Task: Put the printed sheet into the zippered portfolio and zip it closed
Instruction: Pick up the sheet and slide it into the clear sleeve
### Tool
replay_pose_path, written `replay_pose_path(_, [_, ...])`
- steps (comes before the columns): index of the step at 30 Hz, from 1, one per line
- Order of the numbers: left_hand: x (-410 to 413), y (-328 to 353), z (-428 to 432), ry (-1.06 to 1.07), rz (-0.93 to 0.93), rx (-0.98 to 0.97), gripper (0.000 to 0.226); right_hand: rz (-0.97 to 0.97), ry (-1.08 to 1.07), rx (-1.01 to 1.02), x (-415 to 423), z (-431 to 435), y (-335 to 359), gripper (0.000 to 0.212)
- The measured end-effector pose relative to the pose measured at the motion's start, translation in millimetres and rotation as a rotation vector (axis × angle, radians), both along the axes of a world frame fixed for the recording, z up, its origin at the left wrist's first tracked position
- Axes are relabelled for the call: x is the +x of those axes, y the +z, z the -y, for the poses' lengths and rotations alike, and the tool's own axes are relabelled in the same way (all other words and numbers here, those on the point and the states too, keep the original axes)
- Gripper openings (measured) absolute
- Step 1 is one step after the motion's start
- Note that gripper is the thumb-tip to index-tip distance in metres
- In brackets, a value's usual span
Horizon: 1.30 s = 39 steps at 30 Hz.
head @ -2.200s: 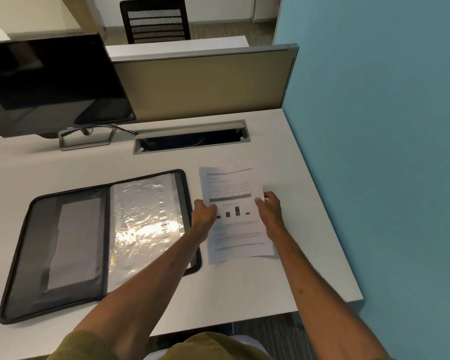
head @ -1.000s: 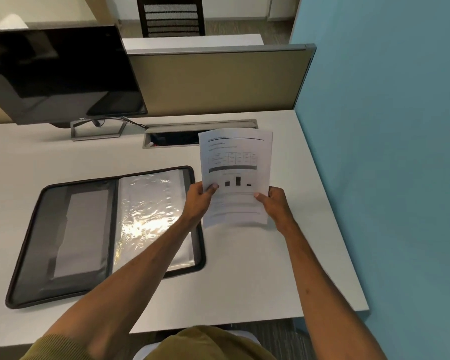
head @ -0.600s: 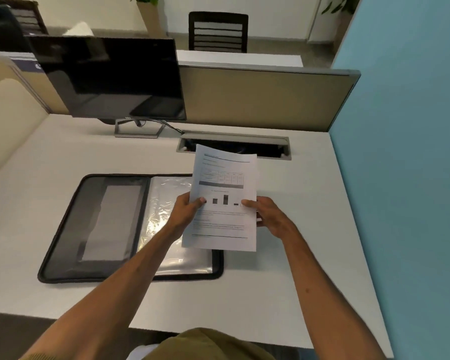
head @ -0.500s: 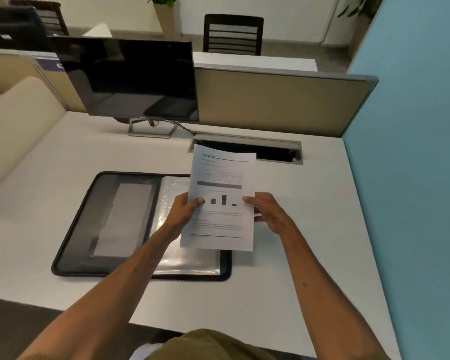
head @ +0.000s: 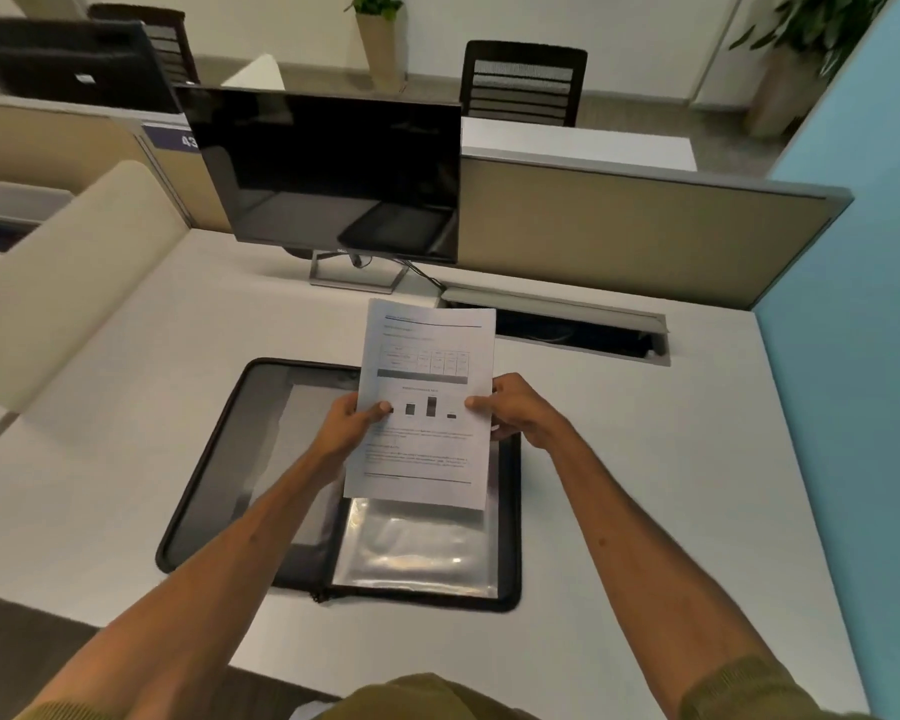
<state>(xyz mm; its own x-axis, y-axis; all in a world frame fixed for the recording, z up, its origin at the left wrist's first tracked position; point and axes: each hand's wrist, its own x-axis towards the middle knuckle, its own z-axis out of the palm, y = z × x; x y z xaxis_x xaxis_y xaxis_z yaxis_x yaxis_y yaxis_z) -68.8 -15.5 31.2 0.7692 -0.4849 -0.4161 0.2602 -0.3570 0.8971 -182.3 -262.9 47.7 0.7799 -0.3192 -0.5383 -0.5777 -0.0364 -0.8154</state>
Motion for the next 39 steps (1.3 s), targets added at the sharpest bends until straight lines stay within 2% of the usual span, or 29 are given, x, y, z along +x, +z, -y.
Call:
replay_pose_path(5, [41.2,6.1,10.7,0.014,-0.063,-0.087,0.022,0.084,-0.091,-0.06,31.8,13.7,4.7,0.034])
replay_pose_path(7, [53.4,2.5,16.3,0.072,-0.042,-0.097,0.033,0.145,-0.162,-0.098,43.3,23.1,7.5,0.03])
replay_pose_path(11, [66.5,-23.7,20.1,0.032,0.437,0.309,0.034,0.264,-0.369,-0.134,53.7,45.6,6.5,0.017])
replay_pose_path(17, [59.2,-57.1,40.2,-0.513,0.793,0.553,0.058,0.328,-0.544,-0.115,59.8,67.3,-0.9,0.013])
replay_pose_path(22, [59.3,-66.9,50.3,-0.56,0.817,0.613,0.053,0.376,-0.575,-0.092,71.6,67.6,3.8,0.016])
replay_pose_path(26, [61.5,-70.6,52.5,-0.559,0.849,0.629,0.058,0.377,-0.581,-0.078,80.1,63.8,3.5,0.017])
replay_pose_path(30, [63.8,-67.5,56.5,-0.576,0.907,0.642,0.043,0.341,-0.563,-0.056,86.3,60.2,-4.4,0.011])
replay_pose_path(32, [65.3,-66.1,57.6,-0.605,0.93,0.642,0.035,0.334,-0.553,-0.05,90.3,60.4,-5.3,0.015])
replay_pose_path(39, [65.1,-64.4,57.3,-0.671,1.01,0.673,0.031,0.347,-0.563,-0.048,98.4,62.5,-0.1,0.024])
